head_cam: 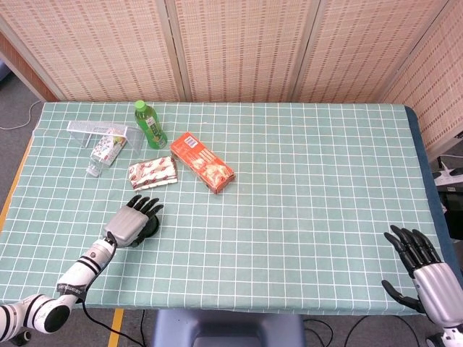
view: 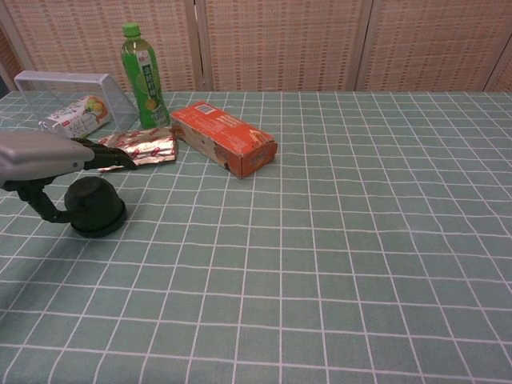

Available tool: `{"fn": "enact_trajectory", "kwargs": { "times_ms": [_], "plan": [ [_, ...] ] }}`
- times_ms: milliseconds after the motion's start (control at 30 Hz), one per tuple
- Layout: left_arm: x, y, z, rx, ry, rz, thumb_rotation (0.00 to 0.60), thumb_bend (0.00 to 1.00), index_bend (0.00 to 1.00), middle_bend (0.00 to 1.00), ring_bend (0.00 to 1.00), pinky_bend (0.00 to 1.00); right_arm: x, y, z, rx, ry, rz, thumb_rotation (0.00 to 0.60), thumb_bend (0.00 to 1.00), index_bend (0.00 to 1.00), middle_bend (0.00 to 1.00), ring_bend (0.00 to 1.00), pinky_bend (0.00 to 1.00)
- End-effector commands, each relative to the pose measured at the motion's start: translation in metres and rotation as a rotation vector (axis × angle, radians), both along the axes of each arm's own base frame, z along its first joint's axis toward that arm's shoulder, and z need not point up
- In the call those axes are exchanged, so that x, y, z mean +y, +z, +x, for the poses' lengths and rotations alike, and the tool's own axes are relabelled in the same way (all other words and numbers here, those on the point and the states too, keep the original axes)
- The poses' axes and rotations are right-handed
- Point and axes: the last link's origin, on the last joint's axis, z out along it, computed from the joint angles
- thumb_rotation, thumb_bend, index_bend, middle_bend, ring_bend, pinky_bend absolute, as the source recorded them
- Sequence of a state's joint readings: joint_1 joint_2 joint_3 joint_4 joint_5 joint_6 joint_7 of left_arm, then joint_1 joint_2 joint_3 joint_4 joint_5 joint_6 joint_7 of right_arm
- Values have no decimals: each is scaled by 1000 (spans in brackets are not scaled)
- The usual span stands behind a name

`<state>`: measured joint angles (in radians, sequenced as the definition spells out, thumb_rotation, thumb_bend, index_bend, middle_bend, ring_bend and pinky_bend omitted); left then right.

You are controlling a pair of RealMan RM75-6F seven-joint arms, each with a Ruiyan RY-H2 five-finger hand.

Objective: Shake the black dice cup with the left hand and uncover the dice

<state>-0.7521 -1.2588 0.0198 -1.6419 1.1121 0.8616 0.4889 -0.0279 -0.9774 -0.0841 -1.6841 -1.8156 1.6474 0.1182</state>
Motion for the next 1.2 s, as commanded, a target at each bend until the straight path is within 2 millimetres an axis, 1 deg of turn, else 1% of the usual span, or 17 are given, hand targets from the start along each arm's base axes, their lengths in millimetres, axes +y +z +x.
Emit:
{"fn": "enact_trajectory", "kwargs": {
  "times_ms": [33, 133, 233, 367, 433, 500, 567, 667, 767, 900, 1100, 1200],
  "plan": [
    [-3, 1, -8, 77, -25, 19, 600, 411, 0, 1, 0, 113, 0, 0, 0, -1, 2, 0, 600, 196, 0, 0, 0, 0],
    [-4, -2, -11, 102, -32, 23, 600, 409, 0, 44, 6, 157, 1, 0, 1, -1, 4, -1, 600, 196, 0, 0, 0, 0],
    [-3, -4, -10, 108, -32, 24, 600, 404, 22, 94, 51, 192, 1, 0, 0, 1, 3, 0, 600, 196, 0, 0, 0, 0],
    [-2, -5, -10, 117, -37, 25, 600, 398, 112, 148, 140, 283, 0, -1, 0, 3, -1, 5, 600, 196, 0, 0, 0, 0],
    [-2, -7, -11, 121, -36, 26, 600, 396, 142, 163, 161, 327, 0, -1, 0, 4, -3, 6, 600, 196, 0, 0, 0, 0],
    [-1, -8, -9, 114, -49, 40, 600, 393, 198, 209, 201, 384, 0, 0, 0, 4, -3, 6, 600, 196, 0, 0, 0, 0],
    [-1, -9, -9, 111, -65, 54, 600, 396, 275, 277, 257, 433, 0, 0, 0, 3, -4, 4, 600, 196, 0, 0, 0, 0],
    [-1, -10, -10, 112, -73, 57, 600, 400, 370, 353, 320, 452, 0, 0, 0, 3, -5, 4, 600, 197, 0, 0, 0, 0],
    [0, -10, -9, 106, -79, 66, 600, 402, 415, 393, 352, 461, 0, -1, 0, 4, -5, 9, 600, 196, 0, 0, 0, 0],
    [0, -7, -6, 87, -75, 61, 600, 400, 437, 412, 374, 462, 0, 0, 0, 2, -6, 4, 600, 196, 0, 0, 0, 0],
    [0, -5, -6, 100, -66, 44, 600, 399, 437, 422, 407, 465, 0, 1, 0, -3, -3, 6, 600, 196, 0, 0, 0, 0],
    [1, -2, -2, 69, -55, 59, 600, 400, 449, 425, 411, 467, 0, 1, 0, -4, -5, 5, 600, 196, 0, 0, 0, 0]
  ]
}}
